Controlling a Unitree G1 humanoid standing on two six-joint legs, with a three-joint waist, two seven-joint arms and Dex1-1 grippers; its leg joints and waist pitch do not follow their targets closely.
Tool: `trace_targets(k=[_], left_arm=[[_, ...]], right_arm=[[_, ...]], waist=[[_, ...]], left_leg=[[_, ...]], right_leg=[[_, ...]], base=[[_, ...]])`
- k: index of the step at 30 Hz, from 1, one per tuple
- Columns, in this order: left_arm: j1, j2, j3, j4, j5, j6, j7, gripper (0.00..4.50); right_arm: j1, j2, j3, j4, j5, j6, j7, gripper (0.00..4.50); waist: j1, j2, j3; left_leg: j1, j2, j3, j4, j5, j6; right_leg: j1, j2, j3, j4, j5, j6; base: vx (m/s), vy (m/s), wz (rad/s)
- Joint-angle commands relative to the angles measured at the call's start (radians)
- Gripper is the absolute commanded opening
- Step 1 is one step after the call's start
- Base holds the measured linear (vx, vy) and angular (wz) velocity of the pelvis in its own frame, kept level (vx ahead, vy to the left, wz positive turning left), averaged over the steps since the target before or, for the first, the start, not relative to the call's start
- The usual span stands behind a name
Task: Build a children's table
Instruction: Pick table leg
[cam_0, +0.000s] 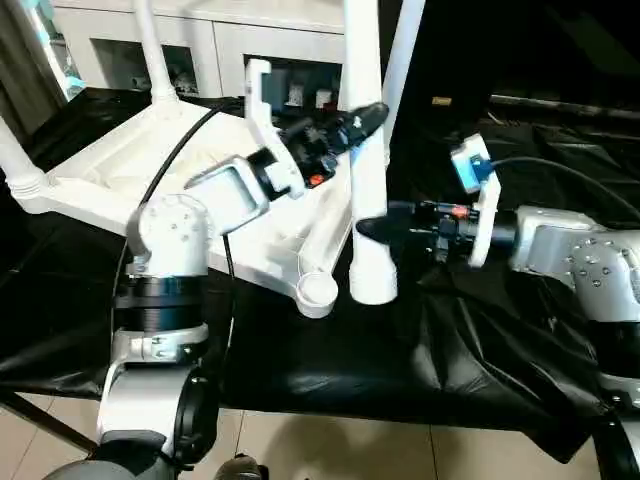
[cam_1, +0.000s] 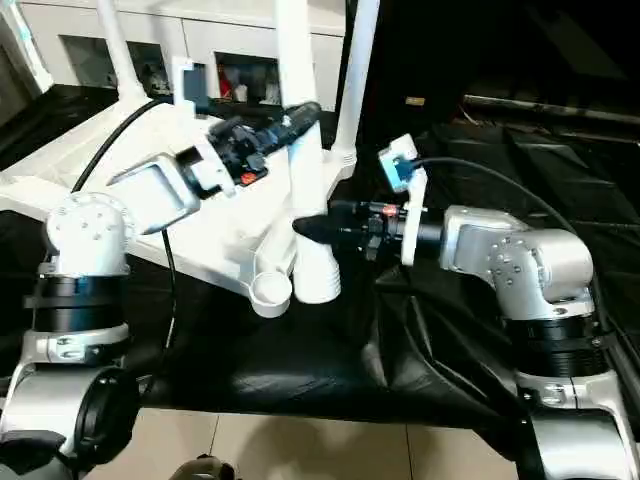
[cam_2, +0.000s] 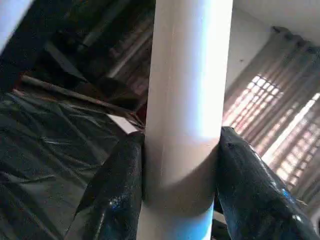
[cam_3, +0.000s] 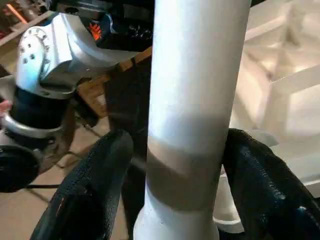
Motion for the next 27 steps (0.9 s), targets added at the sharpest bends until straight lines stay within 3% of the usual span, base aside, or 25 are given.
trace_targets(k=[1, 11, 22, 27], left_arm=[[-0.028, 0.005, -0.017, -0.001, -0.009, 0.011, -0.024, 1.83], [-0.025, 0.017, -0.053, -0.019, 0.002, 0.014, -0.065, 1.82], [-0.018, 0.017, -0.08, -0.048, -0.008, 0.02, -0.096, 1.82], [-0.021, 0.016, -0.079, -0.05, -0.011, 0.02, -0.102, 1.82]], right_arm=[[-0.022, -0.024, -0.012, 0.009, 0.025, 0.03, 0.022, 3.03], [-0.021, -0.041, 0.044, -0.001, 0.003, 0.036, 0.061, 3.03], [-0.014, -0.033, 0.081, 0.006, -0.018, 0.023, 0.066, 3.03], [-0.005, -0.028, 0.084, 0.002, -0.02, 0.026, 0.062, 3.03]], waist=[[0.003, -0.016, -0.08], [0.007, -0.027, -0.081], [0.01, -0.029, -0.081], [0.011, -0.024, -0.081]], left_leg=[[0.024, 0.038, -0.02, -0.065, -0.144, -0.027], [0.025, 0.039, -0.021, -0.065, -0.146, -0.046], [0.025, 0.039, -0.021, -0.065, -0.147, -0.052], [0.026, 0.039, -0.021, -0.066, -0.152, -0.056]], right_leg=[[0.05, -0.059, 0.041, -0.064, -0.196, -0.166], [0.051, -0.061, 0.041, -0.063, -0.191, -0.154], [0.052, -0.062, 0.042, -0.061, -0.179, -0.161], [0.051, -0.061, 0.042, -0.061, -0.177, -0.162]], base=[[0.0, 0.0, 0.0], [0.0, 0.0, 0.0], [0.0, 0.0, 0.0], [0.0, 0.0, 0.0]])
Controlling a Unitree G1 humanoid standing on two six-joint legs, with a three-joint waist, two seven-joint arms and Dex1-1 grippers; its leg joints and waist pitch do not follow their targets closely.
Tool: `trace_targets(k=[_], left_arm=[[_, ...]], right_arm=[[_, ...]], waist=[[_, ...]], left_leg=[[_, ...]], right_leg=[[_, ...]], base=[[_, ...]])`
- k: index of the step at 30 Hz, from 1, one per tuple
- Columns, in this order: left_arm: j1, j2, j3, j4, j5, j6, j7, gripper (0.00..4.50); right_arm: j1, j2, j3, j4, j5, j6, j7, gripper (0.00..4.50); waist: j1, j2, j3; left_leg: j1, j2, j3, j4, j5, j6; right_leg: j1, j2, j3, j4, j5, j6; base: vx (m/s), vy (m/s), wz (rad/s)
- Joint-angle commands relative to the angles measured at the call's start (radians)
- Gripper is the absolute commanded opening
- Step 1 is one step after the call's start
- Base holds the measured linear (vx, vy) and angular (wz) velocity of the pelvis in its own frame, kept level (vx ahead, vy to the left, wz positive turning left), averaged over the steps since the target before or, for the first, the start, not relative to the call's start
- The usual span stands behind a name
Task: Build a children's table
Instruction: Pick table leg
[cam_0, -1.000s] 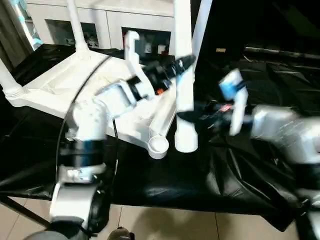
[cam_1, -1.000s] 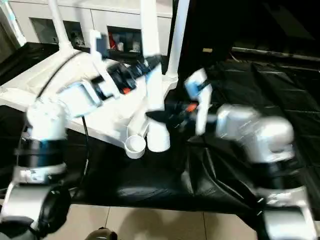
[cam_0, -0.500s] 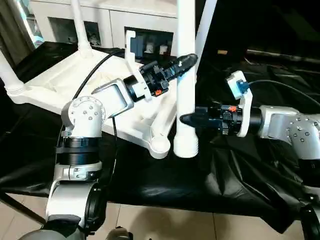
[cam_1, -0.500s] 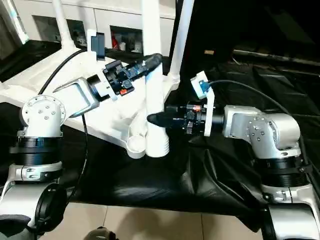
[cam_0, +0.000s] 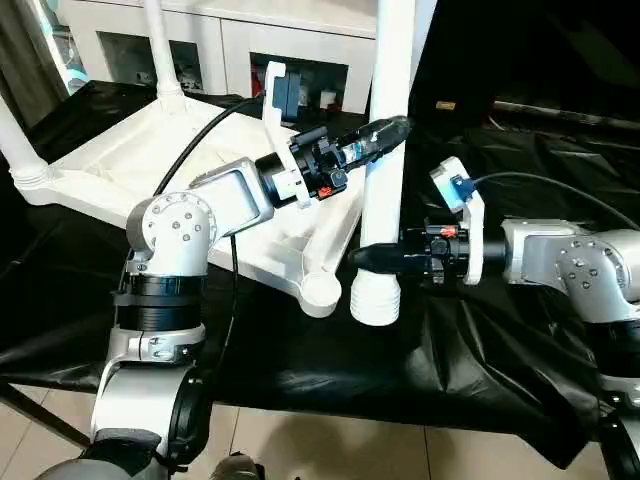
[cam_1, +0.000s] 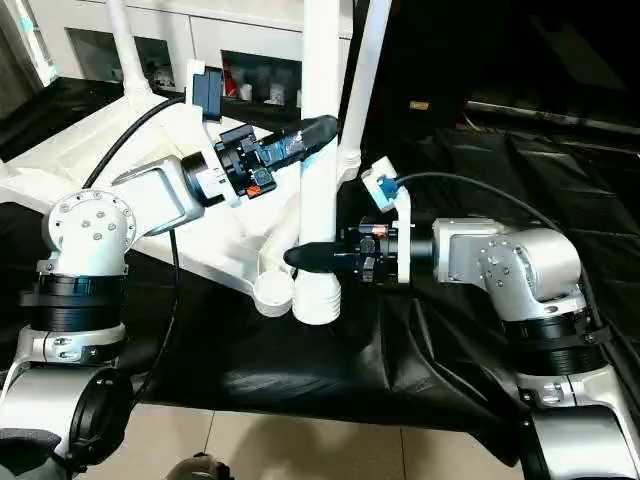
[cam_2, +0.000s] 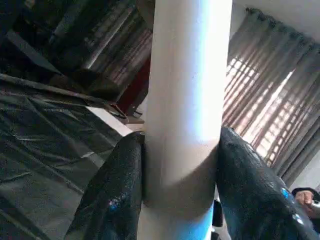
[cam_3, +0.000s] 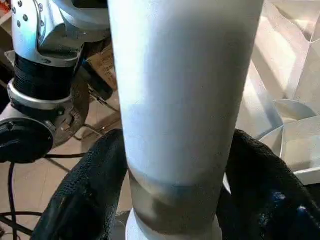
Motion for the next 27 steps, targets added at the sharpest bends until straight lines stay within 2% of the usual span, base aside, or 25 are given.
trace_targets(k=[1, 5, 6, 9, 11, 16, 26, 27], left_arm=[[-0.021, -0.002, -0.01, -0.026, -0.012, 0.003, -0.011, 1.82], [-0.021, -0.002, -0.012, -0.027, -0.012, 0.002, -0.015, 1.82], [-0.021, -0.002, -0.012, -0.028, -0.012, 0.003, -0.015, 1.82], [-0.023, -0.003, -0.009, -0.027, -0.014, 0.003, -0.015, 1.82], [-0.024, -0.003, -0.008, -0.027, -0.014, 0.003, -0.015, 1.82], [-0.026, -0.003, -0.005, -0.027, -0.014, 0.002, -0.013, 1.82], [-0.032, -0.011, 0.011, -0.012, -0.015, 0.001, 0.016, 1.82], [-0.037, -0.017, 0.022, -0.002, -0.022, 0.007, 0.03, 2.17]], right_arm=[[0.004, -0.002, -0.004, -0.015, -0.004, -0.007, 0.0, 3.03], [0.007, 0.001, -0.006, -0.015, -0.001, -0.005, -0.003, 3.03], [0.008, 0.001, -0.007, -0.015, 0.0, -0.005, -0.004, 2.77], [0.011, 0.004, -0.007, -0.014, 0.001, -0.004, -0.005, 2.7], [0.011, 0.005, -0.007, -0.014, 0.0, -0.004, -0.005, 2.38], [0.013, 0.009, -0.006, -0.008, -0.002, -0.006, -0.004, 2.0], [0.017, 0.017, -0.015, 0.001, -0.006, -0.014, -0.01, 1.91], [0.018, 0.019, -0.017, 0.001, -0.007, -0.017, -0.012, 1.91]], waist=[[0.002, -0.006, -0.082], [0.004, -0.004, -0.083], [0.005, -0.004, -0.083], [0.008, -0.004, -0.082], [0.008, -0.004, -0.082], [0.011, -0.004, -0.083], [0.011, -0.005, -0.083], [0.011, -0.001, -0.083]], left_leg=[[0.026, 0.039, -0.021, -0.065, -0.153, -0.055], [0.027, 0.04, -0.021, -0.065, -0.15, -0.055], [0.027, 0.039, -0.021, -0.065, -0.15, -0.055], [0.028, 0.039, -0.021, -0.065, -0.158, -0.057], [0.028, 0.039, -0.021, -0.066, -0.16, -0.059], [0.028, 0.04, -0.022, -0.066, -0.155, -0.06], [0.027, 0.039, -0.021, -0.065, -0.153, -0.06], [0.026, 0.039, -0.021, -0.065, -0.154, -0.062]], right_leg=[[0.051, -0.06, 0.042, -0.061, -0.172, -0.162], [0.051, -0.06, 0.042, -0.06, -0.16, -0.167], [0.051, -0.06, 0.042, -0.06, -0.157, -0.168], [0.051, -0.06, 0.042, -0.06, -0.162, -0.17], [0.051, -0.06, 0.042, -0.06, -0.167, -0.166], [0.051, -0.06, 0.042, -0.059, -0.165, -0.162], [0.051, -0.061, 0.042, -0.059, -0.163, -0.16], [0.051, -0.06, 0.042, -0.058, -0.153, -0.164]], base=[[0.0, 0.0, 0.0], [0.0, 0.0, 0.0], [0.0, 0.0, 0.0], [0.0, 0.0, 0.0], [0.0, 0.0, 0.0], [0.0, 0.0, 0.0], [0.0, 0.0, 0.0], [0.0, 0.0, 0.0]])
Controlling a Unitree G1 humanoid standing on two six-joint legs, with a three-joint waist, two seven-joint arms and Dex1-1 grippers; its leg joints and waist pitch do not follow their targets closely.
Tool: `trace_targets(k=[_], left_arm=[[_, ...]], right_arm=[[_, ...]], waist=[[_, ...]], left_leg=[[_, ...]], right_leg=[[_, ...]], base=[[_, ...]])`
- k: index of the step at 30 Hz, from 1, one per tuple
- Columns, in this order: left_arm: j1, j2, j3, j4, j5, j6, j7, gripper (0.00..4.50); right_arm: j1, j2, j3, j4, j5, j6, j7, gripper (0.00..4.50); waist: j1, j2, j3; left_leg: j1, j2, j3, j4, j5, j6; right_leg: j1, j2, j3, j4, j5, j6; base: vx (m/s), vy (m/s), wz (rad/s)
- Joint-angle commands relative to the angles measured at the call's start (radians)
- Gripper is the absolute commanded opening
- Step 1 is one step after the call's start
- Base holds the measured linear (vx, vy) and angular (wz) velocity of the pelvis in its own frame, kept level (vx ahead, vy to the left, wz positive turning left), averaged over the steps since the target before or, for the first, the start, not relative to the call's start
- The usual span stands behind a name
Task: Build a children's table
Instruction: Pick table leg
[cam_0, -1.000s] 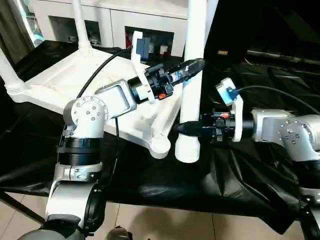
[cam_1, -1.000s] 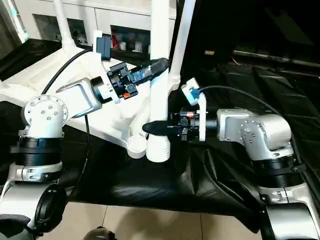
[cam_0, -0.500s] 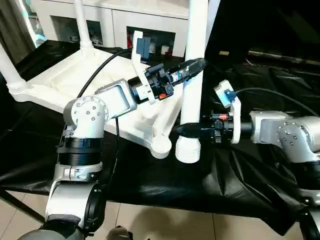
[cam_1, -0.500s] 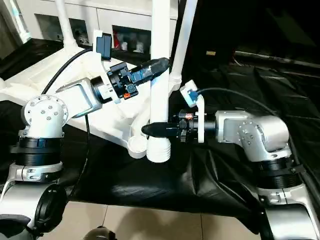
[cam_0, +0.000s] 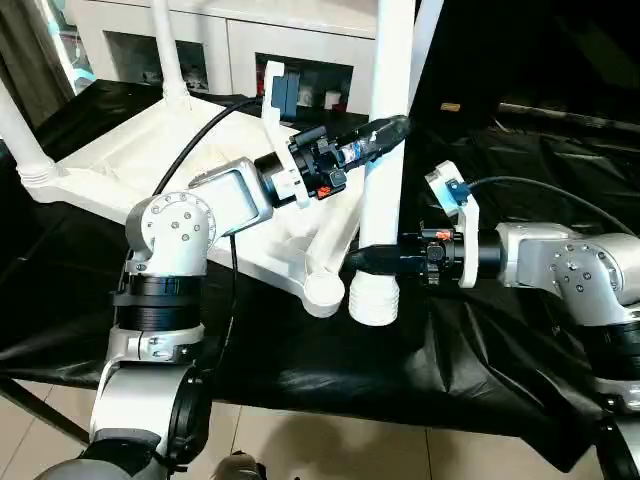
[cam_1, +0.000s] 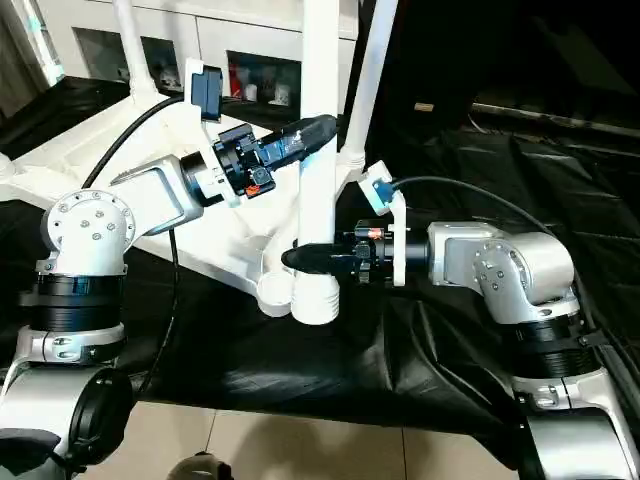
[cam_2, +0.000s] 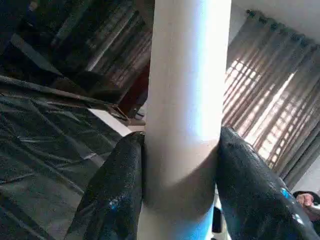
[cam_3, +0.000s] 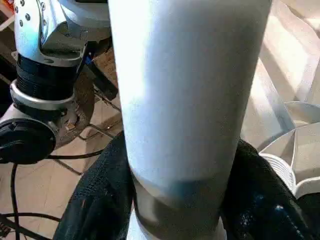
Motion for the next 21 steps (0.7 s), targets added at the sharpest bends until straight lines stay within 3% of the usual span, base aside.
trace_targets(k=[1, 2, 5, 6, 7, 8, 13, 16, 18, 19, 20, 21], left_arm=[[-0.038, -0.014, 0.022, -0.005, -0.039, 0.014, 0.011, 2.38], [-0.038, -0.015, 0.028, -0.006, -0.052, 0.02, 0.003, 2.52], [-0.037, -0.035, 0.049, -0.009, -0.048, -0.027, 0.025, 2.63], [-0.037, -0.041, 0.055, -0.003, -0.043, -0.04, 0.035, 2.73], [-0.038, -0.059, 0.082, 0.019, -0.052, -0.059, 0.063, 2.86], [-0.038, -0.07, 0.099, 0.031, -0.062, -0.066, 0.078, 2.86], [-0.029, -0.14, 0.237, 0.068, -0.193, -0.125, 0.117, 2.98], [-0.019, -0.147, 0.281, 0.065, -0.244, -0.136, 0.122, 2.98], [0.006, -0.096, 0.225, 0.048, -0.149, -0.145, 0.078, 2.98], [0.024, -0.045, 0.148, 0.044, -0.039, -0.174, 0.048, 2.98], [0.024, -0.045, 0.148, 0.044, -0.039, -0.174, 0.048, 2.98], [0.064, 0.094, -0.09, 0.074, 0.245, -0.321, -0.033, 2.98]], right_arm=[[0.01, 0.002, -0.021, 0.002, -0.007, -0.015, -0.013, 1.91], [0.012, 0.005, -0.024, 0.002, -0.007, -0.018, -0.016, 1.91], [0.023, 0.031, -0.056, 0.002, 0.004, -0.038, -0.039, 1.9], [0.026, 0.038, -0.065, 0.002, 0.008, -0.042, -0.044, 1.9], [0.03, 0.057, -0.098, -0.001, 0.03, -0.044, -0.061, 1.9], [0.033, 0.067, -0.117, -0.004, 0.044, -0.043, -0.07, 1.9], [0.051, 0.109, -0.229, -0.027, 0.129, -0.033, -0.125, 1.9], [0.072, 0.123, -0.272, -0.045, 0.137, -0.044, -0.161, 1.9], [0.097, 0.119, -0.28, -0.067, 0.105, -0.068, -0.192, 1.9], [0.111, 0.11, -0.266, -0.078, 0.062, -0.093, -0.215, 1.9], [0.111, 0.11, -0.266, -0.078, 0.062, -0.093, -0.215, 1.9], [0.131, 0.098, -0.229, -0.084, -0.035, -0.136, -0.285, 1.89]], waist=[[0.0, 0.001, -0.084], [0.0, 0.0, -0.084], [0.002, 0.011, -0.085], [0.001, 0.009, -0.085], [0.003, 0.016, -0.086], [0.003, 0.015, -0.085], [0.007, 0.021, -0.087], [0.006, 0.023, -0.087], [0.004, 0.033, -0.085], [0.001, 0.032, -0.083], [0.001, 0.032, -0.083], [0.004, 0.038, -0.081]], left_leg=[[0.027, 0.038, -0.022, -0.065, -0.16, -0.064], [0.026, 0.038, -0.022, -0.065, -0.158, -0.064], [0.026, 0.038, -0.024, -0.066, -0.168, -0.068], [0.026, 0.039, -0.024, -0.066, -0.178, -0.069], [0.027, 0.038, -0.025, -0.067, -0.184, -0.071], [0.027, 0.037, -0.025, -0.067, -0.19, -0.07], [0.027, 0.034, -0.026, -0.065, -0.211, -0.067], [0.027, 0.034, -0.026, -0.068, -0.216, -0.066], [0.03, 0.035, -0.028, -0.071, -0.228, -0.068], [0.032, 0.036, -0.03, -0.076, -0.239, -0.07], [0.032, 0.036, -0.03, -0.076, -0.239, -0.07], [0.036, 0.041, -0.038, -0.085, -0.257, -0.082]], right_leg=[[0.051, -0.06, 0.042, -0.059, -0.149, -0.167], [0.052, -0.06, 0.041, -0.058, -0.146, -0.169], [0.052, -0.06, 0.04, -0.058, -0.133, -0.179], [0.053, -0.06, 0.04, -0.06, -0.125, -0.183], [0.053, -0.06, 0.04, -0.058, -0.117, -0.186], [0.053, -0.059, 0.04, -0.061, -0.119, -0.188], [0.057, -0.058, 0.037, -0.061, -0.113, -0.205], [0.057, -0.057, 0.036, -0.065, -0.131, -0.192], [0.053, -0.056, 0.036, -0.07, -0.168, -0.162], [0.051, -0.055, 0.036, -0.078, -0.206, -0.133], [0.051, -0.055, 0.036, -0.078, -0.206, -0.133], [0.046, -0.059, 0.038, -0.092, -0.277, -0.068]], base=[[0.0, 0.0, 0.0], [0.0, 0.0, 0.0], [0.0, 0.0, 0.0], [0.0, 0.0, 0.0], [0.0, 0.0, 0.0], [0.0, 0.0, 0.0], [0.0, 0.0, 0.0], [0.0, 0.0, 0.0], [0.0, 0.0, 0.0], [0.0, 0.0, 0.0], [0.0, 0.0, 0.0], [0.0, 0.0, 0.0]])
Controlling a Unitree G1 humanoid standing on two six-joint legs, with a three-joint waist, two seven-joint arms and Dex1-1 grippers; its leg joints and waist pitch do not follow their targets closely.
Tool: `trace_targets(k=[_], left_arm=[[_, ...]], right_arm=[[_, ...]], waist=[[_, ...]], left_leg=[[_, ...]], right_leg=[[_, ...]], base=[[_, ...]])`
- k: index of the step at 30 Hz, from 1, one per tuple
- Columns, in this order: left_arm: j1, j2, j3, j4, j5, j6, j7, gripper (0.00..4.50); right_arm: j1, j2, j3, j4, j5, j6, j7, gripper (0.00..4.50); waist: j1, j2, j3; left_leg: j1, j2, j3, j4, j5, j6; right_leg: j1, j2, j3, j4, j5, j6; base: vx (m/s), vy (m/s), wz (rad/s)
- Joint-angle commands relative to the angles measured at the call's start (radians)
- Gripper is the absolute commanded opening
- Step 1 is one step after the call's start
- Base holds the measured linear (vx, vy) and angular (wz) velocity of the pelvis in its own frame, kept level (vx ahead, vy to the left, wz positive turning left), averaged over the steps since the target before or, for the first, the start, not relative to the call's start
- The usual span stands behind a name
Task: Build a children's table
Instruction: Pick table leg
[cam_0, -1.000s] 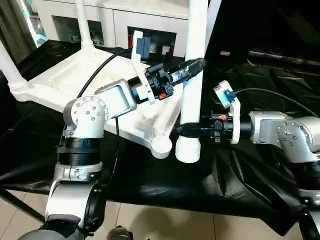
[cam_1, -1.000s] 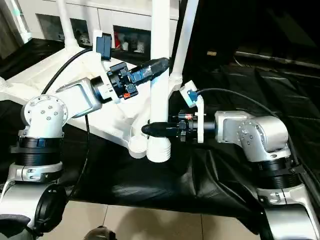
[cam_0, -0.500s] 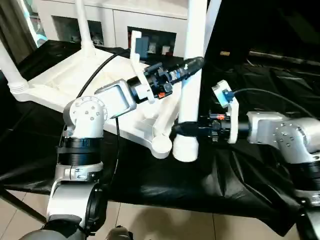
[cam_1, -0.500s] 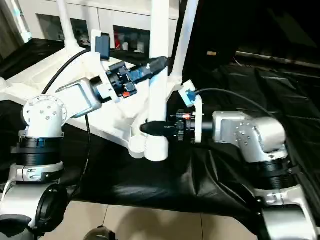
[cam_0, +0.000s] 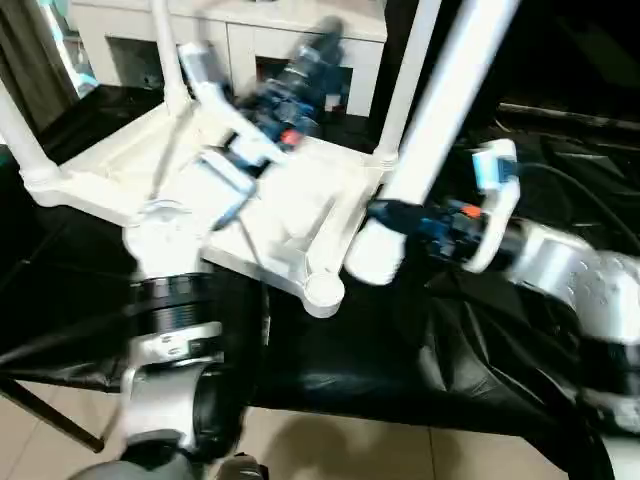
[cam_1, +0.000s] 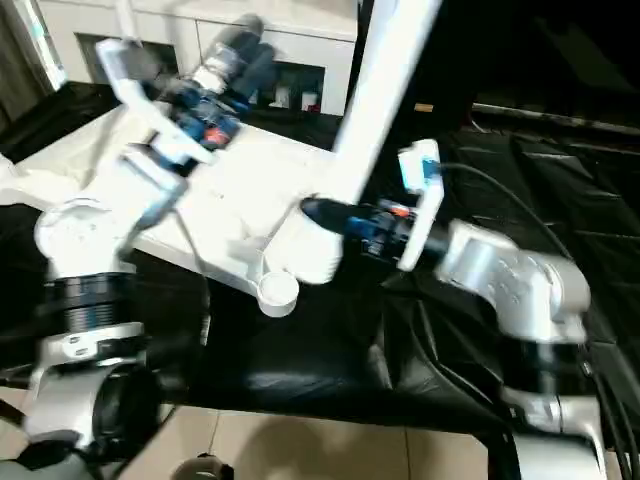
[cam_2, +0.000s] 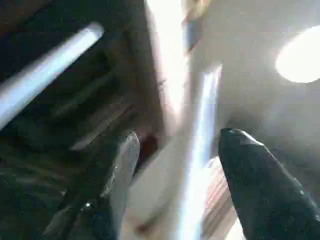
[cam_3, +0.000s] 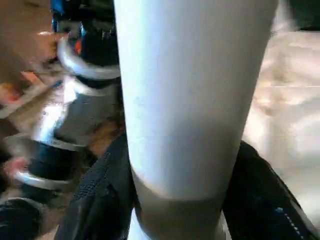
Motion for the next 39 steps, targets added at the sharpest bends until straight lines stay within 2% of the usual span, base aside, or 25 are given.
trace_targets(k=[1, 2, 3, 4, 5, 6, 7, 9, 10, 12, 14, 15, 18, 19, 21, 25, 26, 27, 28, 32, 33, 34, 35, 37, 39], left_arm=[[0.041, 0.14, -0.299, 0.046, 0.355, -0.177, -0.102, 2.98], [0.043, 0.151, -0.319, 0.052, 0.377, -0.192, -0.109, 2.98], [0.049, 0.189, -0.379, 0.081, 0.445, -0.256, -0.139, 2.98], [0.047, 0.217, -0.419, 0.11, 0.491, -0.3, -0.158, 2.98], [0.047, 0.217, -0.419, 0.11, 0.491, -0.3, -0.158, 2.98], [0.034, 0.287, -0.515, 0.177, 0.602, -0.402, -0.21, 2.98], [0.029, 0.32, -0.555, 0.196, 0.647, -0.438, -0.249, 2.98], [0.025, 0.348, -0.584, 0.209, 0.676, -0.458, -0.285, 2.98], [0.02, 0.396, -0.62, 0.219, 0.704, -0.473, -0.364, 2.98], [0.017, 0.417, -0.637, 0.228, 0.718, -0.489, -0.404, 2.98], [0.014, 0.499, -0.708, 0.243, 0.775, -0.513, -0.539, 2.98], [0.012, 0.503, -0.711, 0.247, 0.78, -0.517, -0.545, 2.98], [-0.01, 0.505, -0.735, 0.304, 0.816, -0.557, -0.576, 2.98], [-0.024, 0.502, -0.752, 0.34, 0.834, -0.582, -0.598, 2.98], [-0.035, 0.502, -0.779, 0.38, 0.876, -0.611, -0.617, 2.98], [-0.054, 0.475, -0.795, 0.464, 0.935, -0.684, -0.569, 2.98], [-0.06, 0.46, -0.796, 0.489, 0.941, -0.698, -0.548, 2.98], [-0.066, 0.449, -0.795, 0.511, 0.947, -0.71, -0.535, 2.98], [-0.066, 0.442, -0.8, 0.528, 0.954, -0.72, -0.54, 2.98], [-0.069, 0.425, -0.822, 0.596, 0.984, -0.76, -0.568, 2.98], [-0.076, 0.413, -0.813, 0.621, 0.985, -0.762, -0.555, 2.98], [-0.083, 0.403, -0.803, 0.644, 0.988, -0.769, -0.548, 2.8], [-0.092, 0.395, -0.793, 0.667, 0.993, -0.782, -0.541, 2.69], [-0.102, 0.389, -0.783, 0.684, 0.994, -0.789, -0.544, 2.58], [-0.108, 0.386, -0.777, 0.691, 0.99, -0.786, -0.553, 2.49]], right_arm=[[0.015, -0.021, 0.029, -0.026, -0.114, -0.055, -0.1, 1.89], [0.016, -0.021, 0.031, -0.026, -0.12, -0.058, -0.108, 1.89], [0.022, -0.019, 0.036, -0.022, -0.144, -0.074, -0.141, 1.89], [0.027, -0.015, 0.039, -0.018, -0.163, -0.091, -0.167, 1.89], [0.027, -0.015, 0.039, -0.018, -0.163, -0.091, -0.167, 1.89], [0.039, 0.0, 0.035, -0.004, -0.199, -0.123, -0.22, 1.89], [0.044, 0.007, 0.031, 0.004, -0.21, -0.135, -0.238, 1.89], [0.048, 0.013, 0.027, 0.009, -0.218, -0.146, -0.251, 1.89], [0.058, 0.02, 0.024, 0.009, -0.228, -0.157, -0.266, 1.89], [0.063, 0.025, 0.022, 0.006, -0.233, -0.16, -0.271, 1.89], [0.078, 0.029, 0.023, -0.001, -0.239, -0.165, -0.274, 1.89], [0.079, 0.03, 0.024, -0.001, -0.24, -0.165, -0.275, 1.89], [0.085, 0.032, 0.032, -0.001, -0.247, -0.174, -0.279, 1.89], [0.087, 0.034, 0.037, -0.002, -0.249, -0.178, -0.284, 1.89], [0.092, 0.036, 0.04, -0.005, -0.252, -0.182, -0.288, 1.89], [0.105, 0.037, 0.041, -0.017, -0.255, -0.182, -0.287, 1.89], [0.109, 0.039, 0.043, -0.019, -0.256, -0.183, -0.287, 1.89], [0.111, 0.041, 0.045, -0.02, -0.258, -0.185, -0.286, 1.89], [0.113, 0.045, 0.048, -0.021, -0.261, -0.187, -0.288, 1.89], [0.122, 0.055, 0.062, -0.041, -0.262, -0.185, -0.299, 1.89], [0.128, 0.055, 0.063, -0.05, -0.259, -0.184, -0.299, 1.89], [0.134, 0.054, 0.063, -0.056, -0.258, -0.184, -0.299, 1.89], [0.139, 0.054, 0.064, -0.057, -0.258, -0.189, -0.298, 1.89], [0.143, 0.055, 0.064, -0.056, -0.261, -0.193, -0.297, 1.89], [0.146, 0.057, 0.064, -0.057, -0.262, -0.195, -0.297, 1.89]], waist=[[-0.004, 0.017, -0.074], [-0.002, 0.016, -0.074], [-0.003, 0.017, -0.075], [-0.005, 0.019, -0.078], [-0.005, 0.022, -0.08], [-0.002, 0.023, -0.079], [-0.01, 0.024, -0.079], [-0.014, 0.026, -0.082], [-0.015, 0.026, -0.081], [-0.02, 0.026, -0.078], [-0.021, 0.027, -0.075], [-0.025, 0.032, -0.071], [-0.029, 0.031, -0.067], [-0.027, 0.037, -0.064], [-0.027, 0.038, -0.063], [-0.029, 0.037, -0.064], [-0.028, 0.042, -0.063], [-0.028, 0.039, -0.064], [-0.028, 0.047, -0.064], [-0.029, 0.046, -0.063], [-0.029, 0.053, -0.064], [-0.029, 0.052, -0.065], [-0.027, 0.058, -0.067], [-0.025, 0.06, -0.069], [-0.026, 0.057, -0.067]], left_leg=[[0.035, 0.039, -0.035, -0.088, -0.275, -0.095], [0.034, 0.038, -0.039, -0.091, -0.276, -0.102], [0.038, 0.038, -0.037, -0.091, -0.281, -0.115], [0.038, 0.038, -0.036, -0.089, -0.274, -0.123], [0.041, 0.039, -0.034, -0.087, -0.275, -0.128], [0.038, 0.039, -0.037, -0.088, -0.27, -0.123], [0.036, 0.039, -0.033, -0.088, -0.277, -0.125], [0.035, 0.038, -0.031, -0.085, -0.25, -0.125], [0.035, 0.038, -0.03, -0.084, -0.241, -0.12], [0.032, 0.036, -0.027, -0.083, -0.246, -0.112], [0.035, 0.037, -0.027, -0.084, -0.259, -0.103], [0.034, 0.037, -0.026, -0.087, -0.277, -0.102], [0.037, 0.037, -0.025, -0.088, -0.3, -0.103], [0.04, 0.039, -0.027, -0.089, -0.325, -0.107], [0.038, 0.04, -0.029, -0.09, -0.327, -0.107], [0.036, 0.041, -0.029, -0.088, -0.31, -0.102], [0.036, 0.041, -0.029, -0.088, -0.309, -0.103], [0.036, 0.041, -0.028, -0.088, -0.307, -0.1], [0.035, 0.04, -0.029, -0.086, -0.306, -0.099], [0.035, 0.04, -0.029, -0.087, -0.311, -0.094], [0.034, 0.04, -0.029, -0.086, -0.306, -0.093], [0.035, 0.04, -0.029, -0.086, -0.306, -0.092], [0.037, 0.04, -0.029, -0.085, -0.308, -0.094], [0.036, 0.042, -0.031, -0.084, -0.308, -0.095], [0.035, 0.041, -0.029, -0.084, -0.305, -0.089]], right_leg=[[0.038, -0.053, 0.042, -0.087, -0.33, -0.01], [0.04, -0.057, 0.042, -0.092, -0.348, 0.009], [0.036, -0.061, 0.043, -0.094, -0.362, 0.013], [0.035, -0.061, 0.043, -0.09, -0.336, -0.007], [0.033, -0.06, 0.043, -0.084, -0.313, -0.022], [0.031, -0.06, 0.042, -0.087, -0.277, -0.045], [0.033, -0.057, 0.043, -0.077, -0.259, -0.056], [0.036, -0.058, 0.042, -0.063, -0.18, -0.099], [0.036, -0.06, 0.042, -0.06, -0.154, -0.124], [0.038, -0.061, 0.043, -0.057, -0.146, -0.151], [0.036, -0.064, 0.043, -0.063, -0.164, -0.164], [0.033, -0.061, 0.045, -0.063, -0.185, -0.161], [0.032, -0.064, 0.045, -0.067, -0.22, -0.167], [0.031, -0.067, 0.046, -0.071, -0.254, -0.17], [0.032, -0.069, 0.047, -0.07, -0.257, -0.173], [0.034, -0.068, 0.047, -0.066, -0.219, -0.179], [0.034, -0.069, 0.047, -0.064, -0.212, -0.182], [0.035, -0.069, 0.047, -0.064, -0.194, -0.191], [0.035, -0.068, 0.047, -0.064, -0.189, -0.195], [0.037, -0.068, 0.047, -0.067, -0.19, -0.203], [0.039, -0.069, 0.047, -0.064, -0.185, -0.206], [0.039, -0.068, 0.047, -0.064, -0.18, -0.208], [0.039, -0.069, 0.047, -0.064, -0.179, -0.211], [0.041, -0.071, 0.047, -0.062, -0.165, -0.225], [0.042, -0.071, 0.046, -0.063, -0.156, -0.231]], base=[[0.0, 0.0, 0.0], [0.0, 0.0, 0.0], [0.0, 0.0, 0.0], [0.0, 0.0, 0.0], [0.0, 0.0, 0.0], [0.0, 0.0, 0.0], [0.0, 0.0, 0.0], [0.0, 0.0, 0.0], [0.0, 0.0, 0.0], [0.0, 0.0, 0.0], [0.0, 0.0, 0.0], [0.0, 0.0, 0.0], [0.0, 0.0, 0.0], [0.0, 0.0, 0.0], [0.0, 0.0, 0.0], [0.0, 0.0, 0.0], [0.0, 0.0, 0.0], [0.0, 0.0, 0.0], [0.0, 0.0, 0.0], [0.0, 0.0, 0.0], [0.0, 0.0, 0.0], [0.0, 0.0, 0.0], [0.0, 0.0, 0.0], [0.0, 0.0, 0.0], [0.0, 0.0, 0.0]])
